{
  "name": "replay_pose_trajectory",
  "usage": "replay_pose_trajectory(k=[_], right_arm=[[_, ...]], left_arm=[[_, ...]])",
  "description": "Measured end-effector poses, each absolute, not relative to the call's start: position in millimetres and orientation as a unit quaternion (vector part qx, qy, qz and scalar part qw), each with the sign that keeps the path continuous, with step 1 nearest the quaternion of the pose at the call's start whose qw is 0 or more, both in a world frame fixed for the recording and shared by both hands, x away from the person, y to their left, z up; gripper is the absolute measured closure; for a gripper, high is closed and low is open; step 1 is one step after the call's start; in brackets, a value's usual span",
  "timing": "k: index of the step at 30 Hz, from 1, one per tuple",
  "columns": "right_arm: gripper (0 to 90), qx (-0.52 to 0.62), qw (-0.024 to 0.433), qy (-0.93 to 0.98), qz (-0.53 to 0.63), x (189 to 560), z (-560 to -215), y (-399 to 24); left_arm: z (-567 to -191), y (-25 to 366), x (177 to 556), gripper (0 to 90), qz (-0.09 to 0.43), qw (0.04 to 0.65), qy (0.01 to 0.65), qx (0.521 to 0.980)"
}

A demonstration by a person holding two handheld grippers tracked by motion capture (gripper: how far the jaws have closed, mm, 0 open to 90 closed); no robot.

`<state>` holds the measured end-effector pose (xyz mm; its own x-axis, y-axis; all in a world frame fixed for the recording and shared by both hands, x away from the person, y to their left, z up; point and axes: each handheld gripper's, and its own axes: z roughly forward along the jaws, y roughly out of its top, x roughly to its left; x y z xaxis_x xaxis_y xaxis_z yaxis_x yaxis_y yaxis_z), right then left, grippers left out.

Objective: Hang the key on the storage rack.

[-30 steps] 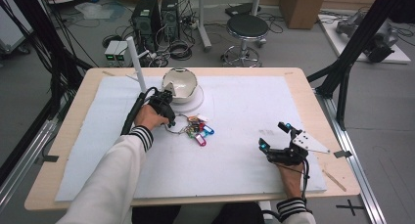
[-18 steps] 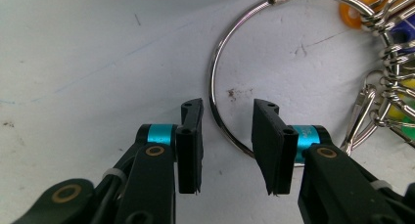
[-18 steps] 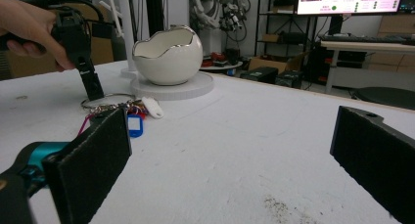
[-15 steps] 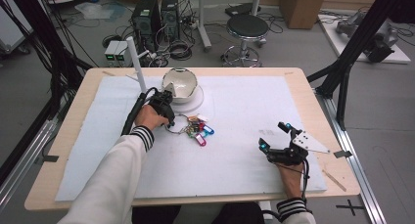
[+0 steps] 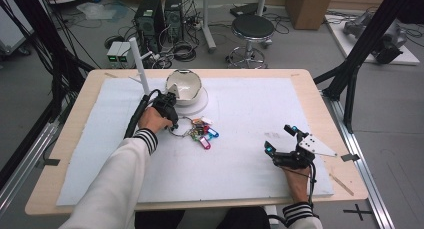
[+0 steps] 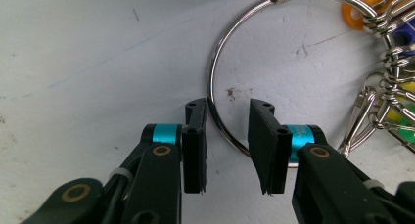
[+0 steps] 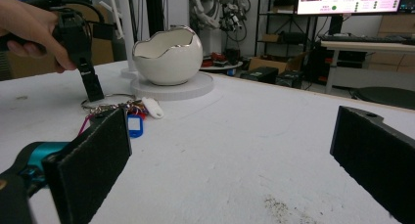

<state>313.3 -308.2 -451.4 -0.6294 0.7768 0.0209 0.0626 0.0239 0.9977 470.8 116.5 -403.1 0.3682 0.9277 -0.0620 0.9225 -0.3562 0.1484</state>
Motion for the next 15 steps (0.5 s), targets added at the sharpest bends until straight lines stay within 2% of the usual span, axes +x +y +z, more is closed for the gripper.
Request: replay_pose_trajectory(k=[15], right_arm=[[1.1, 0.320, 0.288, 0.655, 0.621, 313.3, -451.4, -308.3]], left_arm=[[-403.2, 114.8, 470.5, 75.5, 0.029, 0.069, 0.566, 0.821]])
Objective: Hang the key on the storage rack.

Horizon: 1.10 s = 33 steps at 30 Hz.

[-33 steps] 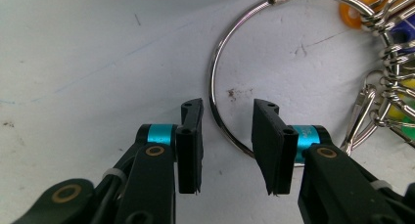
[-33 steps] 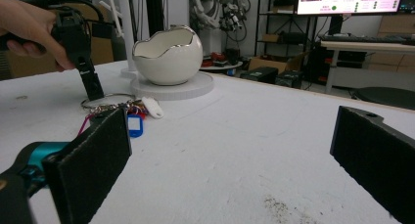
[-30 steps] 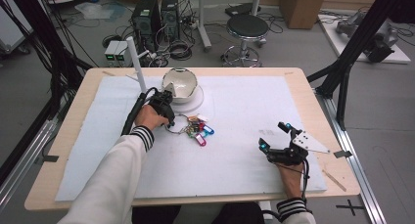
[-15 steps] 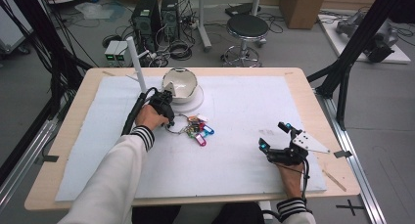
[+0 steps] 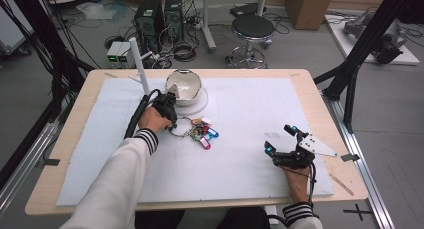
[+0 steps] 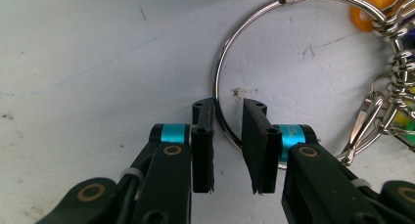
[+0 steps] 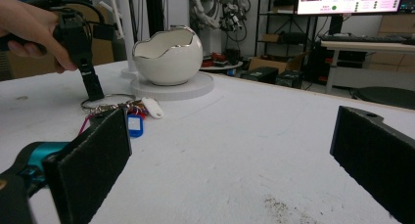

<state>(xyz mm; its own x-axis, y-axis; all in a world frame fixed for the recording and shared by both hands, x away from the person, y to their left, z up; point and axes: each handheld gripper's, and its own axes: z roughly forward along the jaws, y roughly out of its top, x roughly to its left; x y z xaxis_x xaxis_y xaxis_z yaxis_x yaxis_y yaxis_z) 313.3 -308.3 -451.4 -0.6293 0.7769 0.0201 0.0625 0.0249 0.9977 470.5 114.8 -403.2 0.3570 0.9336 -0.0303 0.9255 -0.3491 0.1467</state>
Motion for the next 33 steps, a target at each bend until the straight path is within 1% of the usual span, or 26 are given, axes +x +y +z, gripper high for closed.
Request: replay_pose_trajectory(k=[6, 11, 15, 19, 22, 28, 33], right_arm=[[1.1, 0.321, 0.287, 0.655, 0.621, 313.2, -451.4, -308.3], [1.1, 0.320, 0.287, 0.656, 0.620, 313.1, -451.3, -308.4], [1.1, 0.320, 0.287, 0.656, 0.620, 313.2, -451.4, -308.4], [1.1, 0.320, 0.288, 0.656, 0.620, 313.1, -451.3, -308.3], [1.1, 0.320, 0.288, 0.656, 0.620, 313.1, -451.3, -308.3], [1.1, 0.320, 0.289, 0.656, 0.619, 313.2, -451.3, -308.3], [1.1, 0.320, 0.289, 0.656, 0.619, 313.2, -451.4, -308.3]], left_arm=[[-403.3, 111.7, 468.6, 82.6, 0.037, 0.063, 0.561, 0.825], [-403.9, 108.5, 466.6, 84.8, 0.044, 0.062, 0.557, 0.827], [-403.5, 109.0, 465.4, 85.1, 0.047, 0.062, 0.539, 0.839], [-403.2, 110.0, 462.9, 85.2, 0.054, 0.067, 0.499, 0.862], [-402.3, 110.4, 461.6, 85.3, 0.059, 0.072, 0.482, 0.871], [-399.2, 110.6, 457.2, 85.5, 0.071, 0.103, 0.451, 0.883], [-390.0, 117.3, 453.8, 86.7, 0.078, 0.147, 0.422, 0.891]])
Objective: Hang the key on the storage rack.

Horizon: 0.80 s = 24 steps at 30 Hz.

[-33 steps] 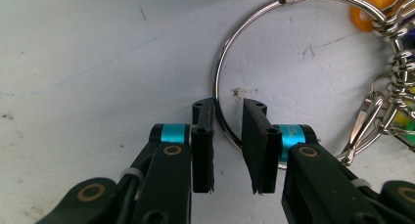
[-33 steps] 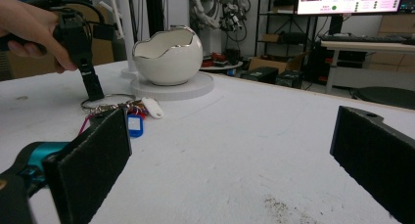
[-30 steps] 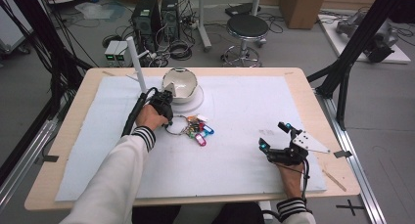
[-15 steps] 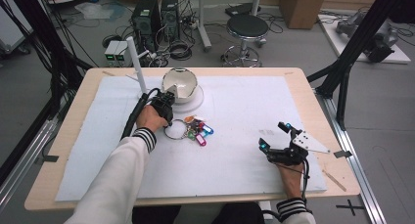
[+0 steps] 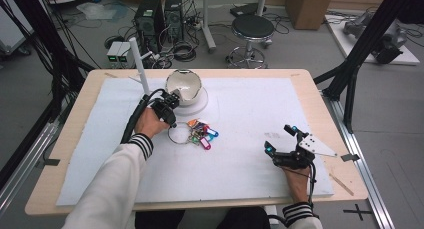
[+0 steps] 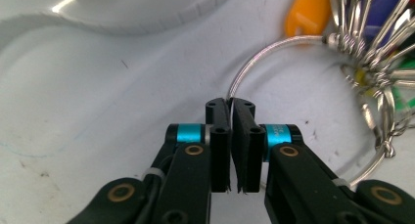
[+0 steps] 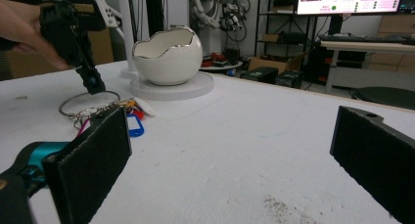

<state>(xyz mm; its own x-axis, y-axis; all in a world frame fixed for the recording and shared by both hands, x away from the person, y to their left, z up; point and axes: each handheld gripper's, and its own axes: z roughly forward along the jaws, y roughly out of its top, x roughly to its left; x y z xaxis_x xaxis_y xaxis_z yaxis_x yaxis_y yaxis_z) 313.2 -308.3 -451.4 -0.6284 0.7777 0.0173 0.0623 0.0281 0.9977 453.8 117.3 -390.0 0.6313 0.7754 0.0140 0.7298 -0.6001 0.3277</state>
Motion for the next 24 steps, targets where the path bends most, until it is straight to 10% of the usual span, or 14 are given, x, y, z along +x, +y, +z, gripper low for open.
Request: replay_pose_trajectory(k=[24], right_arm=[[1.1, 0.320, 0.289, 0.656, 0.620, 313.4, -451.4, -308.1]], left_arm=[[-349.9, 143.2, 431.2, 86.8, 0.062, 0.297, 0.345, 0.888]])
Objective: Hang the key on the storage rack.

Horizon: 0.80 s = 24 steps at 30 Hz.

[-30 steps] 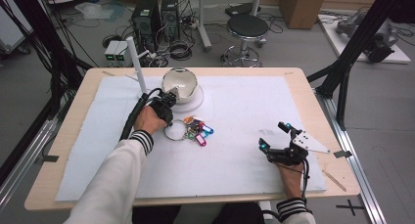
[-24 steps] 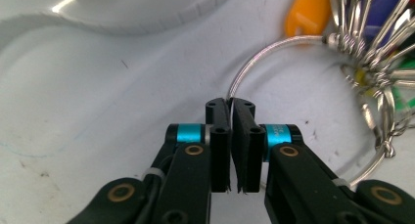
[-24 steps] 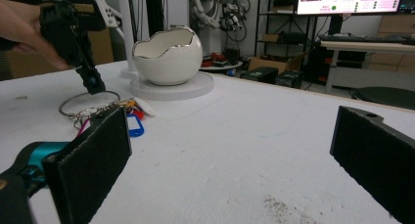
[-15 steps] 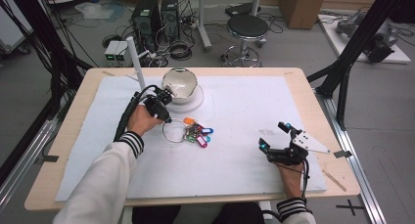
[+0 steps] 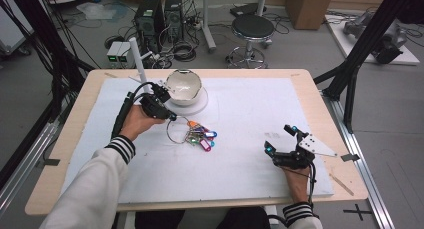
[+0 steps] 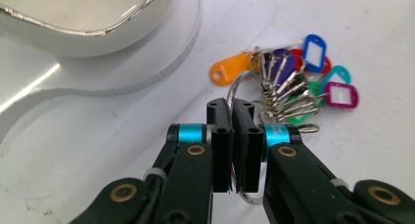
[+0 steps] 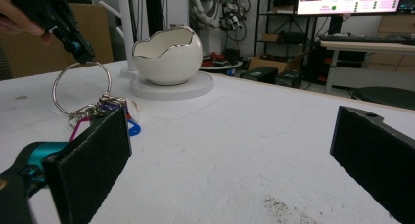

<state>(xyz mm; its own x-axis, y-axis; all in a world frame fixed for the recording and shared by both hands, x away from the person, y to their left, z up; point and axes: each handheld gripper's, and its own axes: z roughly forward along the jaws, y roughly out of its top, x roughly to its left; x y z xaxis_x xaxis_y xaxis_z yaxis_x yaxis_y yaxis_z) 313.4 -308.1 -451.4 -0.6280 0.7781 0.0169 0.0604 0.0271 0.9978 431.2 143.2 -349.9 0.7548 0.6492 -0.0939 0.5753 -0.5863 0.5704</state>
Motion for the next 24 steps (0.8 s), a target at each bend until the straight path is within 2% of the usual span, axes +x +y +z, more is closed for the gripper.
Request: replay_pose_trajectory(k=[9, 24], right_arm=[[1.1, 0.321, 0.289, 0.655, 0.620, 313.3, -451.4, -308.1], [1.1, 0.320, 0.291, 0.656, 0.619, 313.4, -451.4, -308.0]], left_arm=[[-334.3, 152.4, 422.8, 86.7, 0.064, 0.366, 0.315, 0.873], [-314.4, 188.8, 412.9, 86.8, 0.098, 0.437, 0.296, 0.844]])
